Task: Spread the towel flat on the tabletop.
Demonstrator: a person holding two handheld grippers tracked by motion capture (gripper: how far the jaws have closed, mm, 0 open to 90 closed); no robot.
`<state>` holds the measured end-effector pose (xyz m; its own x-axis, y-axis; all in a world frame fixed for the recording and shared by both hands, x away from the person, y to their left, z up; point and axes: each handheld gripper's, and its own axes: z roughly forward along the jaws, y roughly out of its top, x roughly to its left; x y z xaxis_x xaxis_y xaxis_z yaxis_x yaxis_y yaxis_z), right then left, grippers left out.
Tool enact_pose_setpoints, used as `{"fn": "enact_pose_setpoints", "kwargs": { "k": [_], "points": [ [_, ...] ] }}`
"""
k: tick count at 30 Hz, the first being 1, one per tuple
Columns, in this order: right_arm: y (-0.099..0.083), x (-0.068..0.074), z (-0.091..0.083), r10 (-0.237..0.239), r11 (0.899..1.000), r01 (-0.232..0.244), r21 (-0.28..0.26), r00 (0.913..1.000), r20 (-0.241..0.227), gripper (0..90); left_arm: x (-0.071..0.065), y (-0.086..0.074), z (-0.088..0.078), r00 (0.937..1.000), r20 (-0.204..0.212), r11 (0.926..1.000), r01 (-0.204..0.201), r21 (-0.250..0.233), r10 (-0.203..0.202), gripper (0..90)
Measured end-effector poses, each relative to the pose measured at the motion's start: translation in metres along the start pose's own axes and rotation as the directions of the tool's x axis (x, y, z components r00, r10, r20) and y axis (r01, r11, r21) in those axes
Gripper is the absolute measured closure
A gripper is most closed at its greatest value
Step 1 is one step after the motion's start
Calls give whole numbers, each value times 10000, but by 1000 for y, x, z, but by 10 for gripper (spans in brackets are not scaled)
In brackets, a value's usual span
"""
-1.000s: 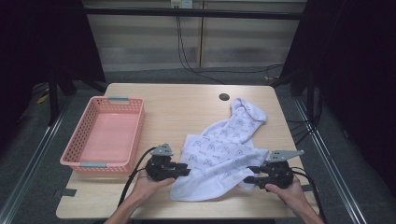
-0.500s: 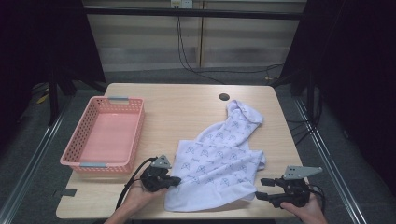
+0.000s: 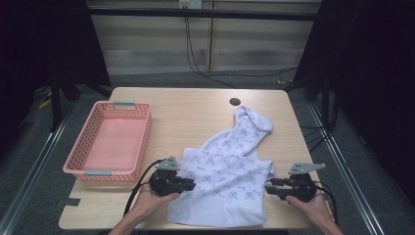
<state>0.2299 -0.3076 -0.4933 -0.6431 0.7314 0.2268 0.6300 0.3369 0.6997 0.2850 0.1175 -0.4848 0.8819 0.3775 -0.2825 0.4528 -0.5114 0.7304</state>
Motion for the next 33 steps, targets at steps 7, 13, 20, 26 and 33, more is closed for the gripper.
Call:
{"fn": "enact_pose_setpoints", "kwargs": {
  "k": [7,13,20,26,33],
  "points": [
    [7,8,13,-369,9989,365,-284,9992,-129,705,-3,-2,19,9972,-501,9937,-503,1006,555,766],
    [13,13,-17,-281,9868,258,-1599,9995,-126,876,-11,-7,15,9979,-239,9905,-564,1256,599,900],
    [-11,41,-34,-735,9926,679,-1012,9959,-527,868,-43,-26,4,9936,990,9814,-720,1782,549,900],
    [-9,43,-43,-668,9896,655,-1284,9978,-55,610,-33,-16,-11,9948,984,9981,-316,534,262,832],
    [19,17,-36,-659,9828,803,-1666,9938,901,674,12,21,-12,9970,-776,9965,-69,-831,4,739]
  ]
}}
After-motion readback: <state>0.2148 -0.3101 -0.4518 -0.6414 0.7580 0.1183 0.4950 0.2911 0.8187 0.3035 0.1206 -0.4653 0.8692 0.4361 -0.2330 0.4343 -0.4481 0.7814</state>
